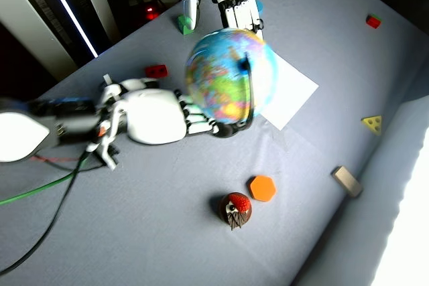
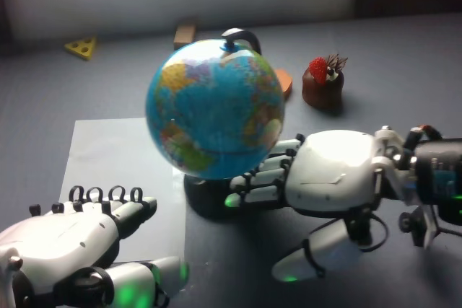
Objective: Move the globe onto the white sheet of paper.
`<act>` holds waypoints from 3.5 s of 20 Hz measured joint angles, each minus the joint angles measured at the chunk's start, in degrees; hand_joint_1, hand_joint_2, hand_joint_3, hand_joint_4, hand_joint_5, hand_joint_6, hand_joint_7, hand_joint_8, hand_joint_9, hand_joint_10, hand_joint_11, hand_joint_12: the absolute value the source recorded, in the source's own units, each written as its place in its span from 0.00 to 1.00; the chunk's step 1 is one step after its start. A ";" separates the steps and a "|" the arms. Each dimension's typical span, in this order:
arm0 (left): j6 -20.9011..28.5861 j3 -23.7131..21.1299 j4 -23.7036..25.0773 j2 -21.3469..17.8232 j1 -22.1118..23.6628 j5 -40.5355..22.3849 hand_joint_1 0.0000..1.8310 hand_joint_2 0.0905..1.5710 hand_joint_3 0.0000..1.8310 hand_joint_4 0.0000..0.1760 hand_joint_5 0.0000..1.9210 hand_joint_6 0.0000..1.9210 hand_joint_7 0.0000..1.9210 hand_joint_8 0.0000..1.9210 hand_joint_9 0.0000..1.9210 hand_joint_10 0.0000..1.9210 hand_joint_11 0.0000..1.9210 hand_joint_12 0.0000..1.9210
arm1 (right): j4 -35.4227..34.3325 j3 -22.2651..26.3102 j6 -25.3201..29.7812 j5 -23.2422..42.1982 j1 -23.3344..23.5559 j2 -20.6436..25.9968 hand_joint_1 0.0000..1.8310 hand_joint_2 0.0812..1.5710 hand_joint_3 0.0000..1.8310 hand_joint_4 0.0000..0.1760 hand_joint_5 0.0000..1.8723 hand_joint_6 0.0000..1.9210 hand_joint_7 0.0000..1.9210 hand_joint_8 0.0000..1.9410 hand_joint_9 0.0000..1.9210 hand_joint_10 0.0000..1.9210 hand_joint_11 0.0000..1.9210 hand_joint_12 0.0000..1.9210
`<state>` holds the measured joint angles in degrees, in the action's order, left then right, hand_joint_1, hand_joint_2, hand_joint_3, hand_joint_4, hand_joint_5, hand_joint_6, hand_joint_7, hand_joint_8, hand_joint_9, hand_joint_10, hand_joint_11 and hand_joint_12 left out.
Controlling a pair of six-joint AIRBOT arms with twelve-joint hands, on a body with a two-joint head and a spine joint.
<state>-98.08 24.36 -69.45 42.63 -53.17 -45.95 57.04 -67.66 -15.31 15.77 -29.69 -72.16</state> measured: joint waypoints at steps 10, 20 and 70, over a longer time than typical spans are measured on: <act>0.07 0.15 -2.29 -0.02 0.15 0.98 0.00 0.77 0.00 0.00 0.04 0.00 0.04 0.00 0.04 0.00 0.01 0.01 | -1.95 -0.33 0.04 -10.01 4.52 -7.41 0.01 0.72 0.00 0.00 0.13 0.00 0.12 0.00 0.11 0.00 0.00 0.28; 0.42 0.70 -3.04 -0.04 -0.52 1.90 0.00 0.77 0.00 0.00 0.05 0.00 0.04 0.00 0.04 0.00 0.01 0.01 | -2.14 -1.70 2.43 -14.58 7.45 -11.32 0.01 0.71 0.00 0.00 0.13 0.00 0.12 0.00 0.11 0.00 0.00 0.28; -42.49 -2.03 -61.29 4.61 31.01 -6.32 0.00 0.76 0.00 0.00 0.05 0.00 0.04 0.00 0.03 0.00 0.00 0.00 | -3.78 34.32 17.18 -53.51 21.97 20.90 0.02 0.71 0.00 0.00 0.13 0.00 0.11 0.00 0.11 0.00 0.00 0.28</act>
<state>-140.57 22.33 -130.74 47.24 -22.15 -52.27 53.25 -33.34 1.87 -37.74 -7.73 -51.27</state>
